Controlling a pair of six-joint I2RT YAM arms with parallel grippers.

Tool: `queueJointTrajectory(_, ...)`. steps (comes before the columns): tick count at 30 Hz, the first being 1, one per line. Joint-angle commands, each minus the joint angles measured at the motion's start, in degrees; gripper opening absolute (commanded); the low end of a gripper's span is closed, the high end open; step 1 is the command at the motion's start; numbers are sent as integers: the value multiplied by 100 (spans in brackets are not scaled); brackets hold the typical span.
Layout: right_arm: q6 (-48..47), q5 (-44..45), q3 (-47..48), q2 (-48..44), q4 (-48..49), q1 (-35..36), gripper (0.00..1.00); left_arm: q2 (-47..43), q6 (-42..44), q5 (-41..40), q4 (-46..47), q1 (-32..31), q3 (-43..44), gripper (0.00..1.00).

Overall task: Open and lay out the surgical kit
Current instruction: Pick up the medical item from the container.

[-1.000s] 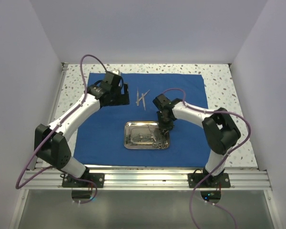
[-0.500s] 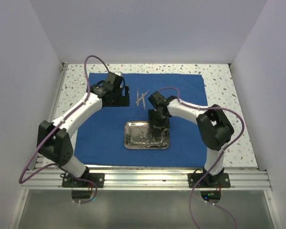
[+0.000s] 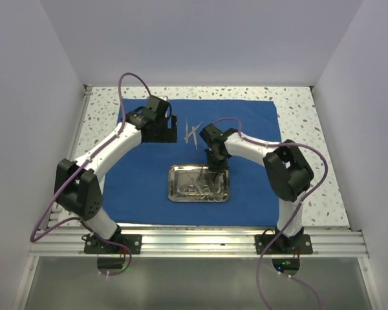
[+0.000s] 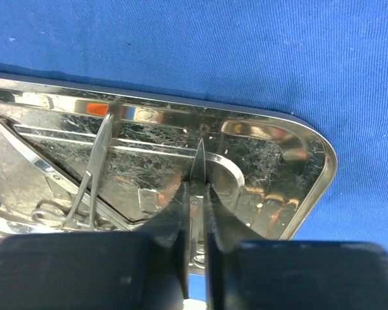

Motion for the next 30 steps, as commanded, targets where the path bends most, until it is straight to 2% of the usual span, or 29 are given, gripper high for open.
queueJointTrajectory(1, 37, -20, -577, 1245, 585, 243, 4, 77, 183, 3, -82, -15, 300, 90)
queueJointTrajectory(2, 28, 50, -559, 1193, 533, 243, 0, 112, 209, 20, -83, -24, 317, 90)
queueJointTrajectory(5, -16, 173, -471, 1000, 479, 252, 0, 182, 235, 55, -83, -15, 397, 89)
queueJointTrajectory(12, -51, 621, -85, -116, -12, 243, 0, 332, 227, 126, -39, -24, 564, 89)
queueJointTrajectory(17, -51, 973, 477, -784, -452, 252, 0, 393, 209, 126, -12, -16, 581, 89)
queueJointTrajectory(25, -385, 1817, 1040, -847, -795, 191, 0, 393, 191, 117, -12, -16, 546, 89)
queueJointTrajectory(30, -534, 1993, 1268, -637, -734, -213, 0, 384, 218, 55, -56, -15, 520, 89)
